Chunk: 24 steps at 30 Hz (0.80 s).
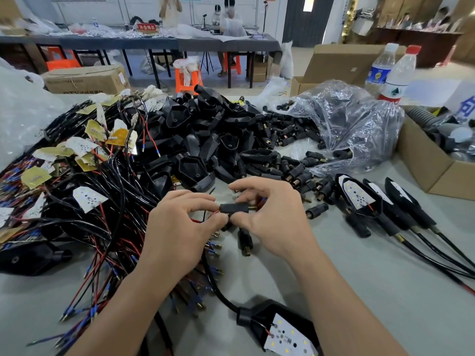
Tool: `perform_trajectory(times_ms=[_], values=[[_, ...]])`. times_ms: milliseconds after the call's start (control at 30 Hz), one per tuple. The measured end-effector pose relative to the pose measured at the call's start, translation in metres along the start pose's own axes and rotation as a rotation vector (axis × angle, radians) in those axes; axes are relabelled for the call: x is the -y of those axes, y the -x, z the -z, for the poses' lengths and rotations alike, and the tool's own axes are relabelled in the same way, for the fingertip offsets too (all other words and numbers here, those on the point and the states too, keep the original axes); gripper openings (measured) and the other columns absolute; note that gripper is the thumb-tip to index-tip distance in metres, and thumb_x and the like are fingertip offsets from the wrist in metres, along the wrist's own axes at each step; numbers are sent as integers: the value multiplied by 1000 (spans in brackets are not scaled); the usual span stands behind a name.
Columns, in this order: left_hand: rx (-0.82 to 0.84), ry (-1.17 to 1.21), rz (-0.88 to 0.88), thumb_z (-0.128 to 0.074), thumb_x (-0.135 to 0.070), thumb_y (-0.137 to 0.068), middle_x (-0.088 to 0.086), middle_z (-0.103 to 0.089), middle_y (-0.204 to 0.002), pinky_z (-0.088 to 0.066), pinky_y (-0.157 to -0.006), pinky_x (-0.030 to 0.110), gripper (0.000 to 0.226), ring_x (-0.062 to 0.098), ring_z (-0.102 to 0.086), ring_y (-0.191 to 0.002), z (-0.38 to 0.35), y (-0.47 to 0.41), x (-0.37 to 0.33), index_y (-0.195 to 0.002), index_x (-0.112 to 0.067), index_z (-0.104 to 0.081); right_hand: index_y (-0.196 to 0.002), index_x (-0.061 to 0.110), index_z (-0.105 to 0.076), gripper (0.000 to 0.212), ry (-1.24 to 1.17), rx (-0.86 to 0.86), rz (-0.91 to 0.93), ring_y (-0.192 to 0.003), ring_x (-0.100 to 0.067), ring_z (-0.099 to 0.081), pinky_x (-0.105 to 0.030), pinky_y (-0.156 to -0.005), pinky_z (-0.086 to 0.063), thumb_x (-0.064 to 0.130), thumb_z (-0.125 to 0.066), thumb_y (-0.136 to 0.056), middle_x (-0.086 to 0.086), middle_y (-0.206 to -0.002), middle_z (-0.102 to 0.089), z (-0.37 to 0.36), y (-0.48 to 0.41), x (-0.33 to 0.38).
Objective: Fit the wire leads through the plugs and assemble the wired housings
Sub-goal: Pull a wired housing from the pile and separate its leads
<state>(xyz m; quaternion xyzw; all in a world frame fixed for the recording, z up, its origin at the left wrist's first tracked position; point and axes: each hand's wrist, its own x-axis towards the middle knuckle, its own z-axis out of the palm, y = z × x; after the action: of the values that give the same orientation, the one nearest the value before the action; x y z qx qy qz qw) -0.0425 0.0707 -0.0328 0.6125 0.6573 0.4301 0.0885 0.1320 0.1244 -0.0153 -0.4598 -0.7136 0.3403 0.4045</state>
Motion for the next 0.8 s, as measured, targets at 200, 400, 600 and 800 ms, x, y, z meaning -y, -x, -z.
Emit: perform_trajectory(times_ms=[200, 400, 600, 800], values=[[0, 49, -2, -83, -33, -81, -38, -65, -103, -25, -94, -5, 16, -19, -45, -119, -1, -2, 0, -96, -37, -79, -113, 36, -74, 61, -126, -57, -37, -83, -2, -69, -16, -74, -52, 5, -88, -62, 18, -99, -76, 2, -1, 0], [-79, 93, 1, -81, -30, -83, -34, -66, -102, -34, -102, 9, 13, -6, -54, -118, 0, -4, -2, -95, -35, -79, -104, 6, -75, 21, -883, -104, -369, -68, -16, -71, -21, -60, -56, -5, -74, -85, -12, -87, -76, 13, -6, -2], [-68, 109, 31, -81, -34, -83, -37, -65, -105, -27, -96, -4, 14, -13, -49, -120, 0, -2, -5, -90, -45, -74, -73, 9, -80, 25, -859, -136, -376, -58, -11, -62, -19, -56, -51, 3, -67, -93, -8, -74, -72, 11, -8, -1], [-74, 109, 21, -79, -35, -83, -36, -64, -113, -24, -94, -8, 19, -21, -46, -118, -6, 2, -13, -85, -50, -69, -91, 5, -75, 23, -960, -70, -437, -62, -15, -62, -25, -58, -55, 23, -64, -100, -10, -83, -71, 5, -6, 2]])
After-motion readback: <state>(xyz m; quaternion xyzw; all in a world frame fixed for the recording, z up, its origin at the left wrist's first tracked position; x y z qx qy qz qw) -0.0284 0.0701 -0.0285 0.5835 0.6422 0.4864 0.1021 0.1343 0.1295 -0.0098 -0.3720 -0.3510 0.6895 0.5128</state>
